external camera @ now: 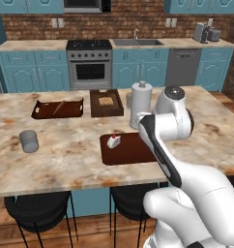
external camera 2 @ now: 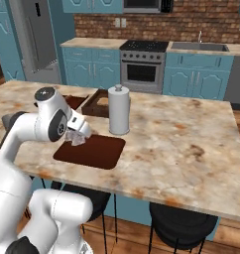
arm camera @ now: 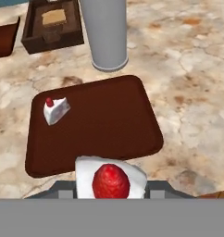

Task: Take the cakes from the fridge and place them on the empty tray on the dining counter.

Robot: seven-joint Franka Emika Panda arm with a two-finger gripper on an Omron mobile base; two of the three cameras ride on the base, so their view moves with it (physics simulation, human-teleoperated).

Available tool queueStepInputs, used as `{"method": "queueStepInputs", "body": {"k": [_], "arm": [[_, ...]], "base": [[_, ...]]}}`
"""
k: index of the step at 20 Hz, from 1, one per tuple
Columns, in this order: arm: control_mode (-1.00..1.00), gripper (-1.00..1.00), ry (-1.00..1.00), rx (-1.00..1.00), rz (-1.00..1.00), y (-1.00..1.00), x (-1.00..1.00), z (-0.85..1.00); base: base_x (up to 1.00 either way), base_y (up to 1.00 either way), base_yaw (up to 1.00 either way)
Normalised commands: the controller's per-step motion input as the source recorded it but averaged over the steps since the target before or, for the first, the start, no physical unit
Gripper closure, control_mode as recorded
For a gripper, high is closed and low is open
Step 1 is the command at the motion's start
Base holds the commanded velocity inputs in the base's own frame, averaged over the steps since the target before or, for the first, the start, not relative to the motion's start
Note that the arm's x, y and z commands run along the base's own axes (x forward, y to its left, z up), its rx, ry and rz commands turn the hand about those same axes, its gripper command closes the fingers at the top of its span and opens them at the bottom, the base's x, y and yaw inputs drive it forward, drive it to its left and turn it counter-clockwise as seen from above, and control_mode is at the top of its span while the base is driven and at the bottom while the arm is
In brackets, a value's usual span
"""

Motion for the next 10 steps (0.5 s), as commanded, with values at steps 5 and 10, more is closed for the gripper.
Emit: {"method": "queueStepInputs", "body": {"k": [5, 10], "arm": [[-1.0, 1.0, 0.0, -0.04, 0.0, -0.28, 0.63, -0.78], [-1.0, 1.0, 0.0, 0.0, 0.0, -0.21, 0.4, -0.58]], "base": [[0.0, 0.0, 0.0], [0.0, 0.0, 0.0]]}}
